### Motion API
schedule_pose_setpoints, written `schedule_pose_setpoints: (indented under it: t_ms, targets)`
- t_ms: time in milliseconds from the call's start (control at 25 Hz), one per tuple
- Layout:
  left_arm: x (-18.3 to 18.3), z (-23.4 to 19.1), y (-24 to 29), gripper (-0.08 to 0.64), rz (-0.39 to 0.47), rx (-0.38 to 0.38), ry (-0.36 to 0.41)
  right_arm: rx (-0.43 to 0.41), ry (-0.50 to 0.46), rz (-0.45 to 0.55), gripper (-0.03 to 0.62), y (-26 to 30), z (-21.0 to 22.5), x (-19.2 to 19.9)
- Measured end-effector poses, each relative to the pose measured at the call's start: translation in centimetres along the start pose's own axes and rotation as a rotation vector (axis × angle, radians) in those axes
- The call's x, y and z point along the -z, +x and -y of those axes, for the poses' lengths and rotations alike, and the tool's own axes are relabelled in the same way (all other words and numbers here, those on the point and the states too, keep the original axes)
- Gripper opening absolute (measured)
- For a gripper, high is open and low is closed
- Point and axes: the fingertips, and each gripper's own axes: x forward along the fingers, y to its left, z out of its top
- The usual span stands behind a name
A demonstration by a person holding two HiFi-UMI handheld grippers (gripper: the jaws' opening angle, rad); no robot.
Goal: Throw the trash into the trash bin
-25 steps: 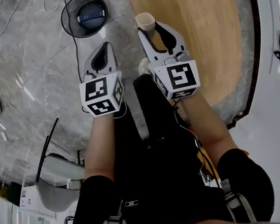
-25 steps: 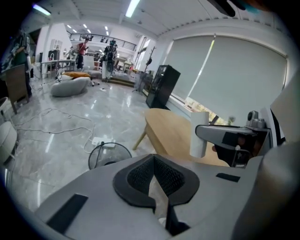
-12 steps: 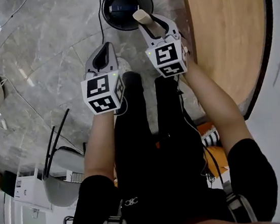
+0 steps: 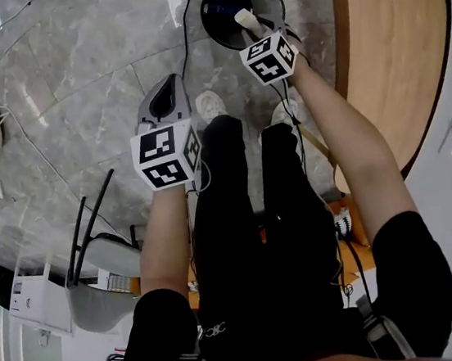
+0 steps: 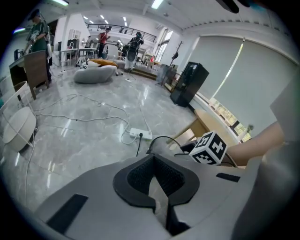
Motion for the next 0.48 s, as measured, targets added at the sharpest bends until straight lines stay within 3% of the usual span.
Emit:
schedule_pose_setpoints:
  t_ms: [200,320,480]
  targets:
    - [1.1,-1.4,0.3,0.012,-0.011,-0.007,-0.016,-0.01,0.04,-0.007,0.166,2.8,-0.8,0.2]
    - [1.1,-1.2,0.7,0.012,-0.015,0.001,-0.007,-0.004,0.055,0.017,0.204,3.3,-1.0,-0.1]
    - [0.5,-0.6,0.9,0.012,-0.01,0.016,0.016,0.028,0.153,0.11,0.216,0.6,-0.5,-0.7]
